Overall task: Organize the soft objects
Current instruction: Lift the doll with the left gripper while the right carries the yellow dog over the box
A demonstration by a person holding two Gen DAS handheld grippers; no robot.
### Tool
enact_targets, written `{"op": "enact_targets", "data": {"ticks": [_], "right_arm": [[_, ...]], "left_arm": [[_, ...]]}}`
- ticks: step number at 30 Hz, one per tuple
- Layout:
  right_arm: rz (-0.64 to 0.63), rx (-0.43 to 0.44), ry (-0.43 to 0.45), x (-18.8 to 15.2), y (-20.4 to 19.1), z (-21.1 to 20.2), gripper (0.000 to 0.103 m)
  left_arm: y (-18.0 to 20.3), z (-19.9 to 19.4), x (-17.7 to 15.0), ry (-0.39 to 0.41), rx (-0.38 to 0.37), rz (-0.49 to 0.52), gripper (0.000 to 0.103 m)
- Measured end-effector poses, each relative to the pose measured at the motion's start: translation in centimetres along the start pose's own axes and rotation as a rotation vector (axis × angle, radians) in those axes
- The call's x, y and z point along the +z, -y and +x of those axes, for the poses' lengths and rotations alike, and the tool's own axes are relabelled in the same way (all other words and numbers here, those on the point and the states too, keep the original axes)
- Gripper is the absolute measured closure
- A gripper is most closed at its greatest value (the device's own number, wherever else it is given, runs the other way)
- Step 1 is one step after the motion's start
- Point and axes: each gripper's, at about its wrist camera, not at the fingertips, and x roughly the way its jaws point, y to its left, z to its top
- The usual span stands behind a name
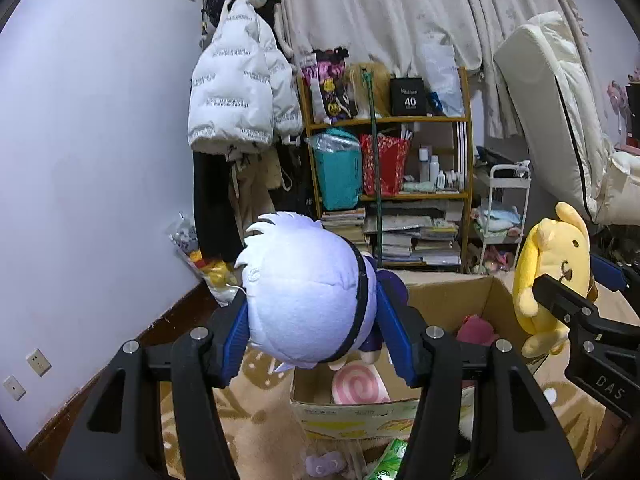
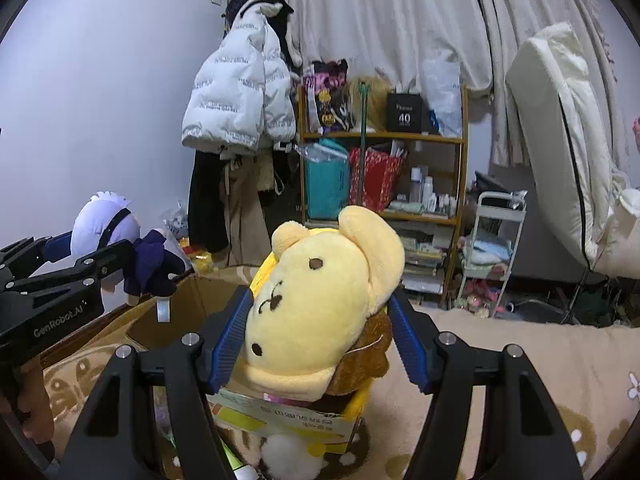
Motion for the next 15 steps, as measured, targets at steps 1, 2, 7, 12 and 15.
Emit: {"op": "enact_targets", "data": {"ticks": [1,2,7,12,15], "right_arm": [[0.002,0.003,-0.007,-0.1,0.0,0.3,0.032],[0.004,0.007,-0.014,-0.3,0.0,0.5,0.032],[0.015,0.018,-0.057,-1.3,0.3,1.7,0.032],[0.045,0.021,-0.099,-2.0,0.9,2.7,0.031],[0.076,0.040,-0.118,-2.3,1.4,3.2,0.031]], "left_arm": [[0.0,0.2,-0.1,-0.005,-0.002,-0.002,0.045],[0.0,0.6,-0.2,-0.013,-0.008,-0.008,0.045],[0.1,1.9,-0.9,-0.056,-0.017,-0.012,0.045],[0.2,3.1,-1.6,-0.096,-0.031,-0.023,0.044],[0.4,3.7,-2.1,-0.122,-0.035,-0.017,0.044]]}}
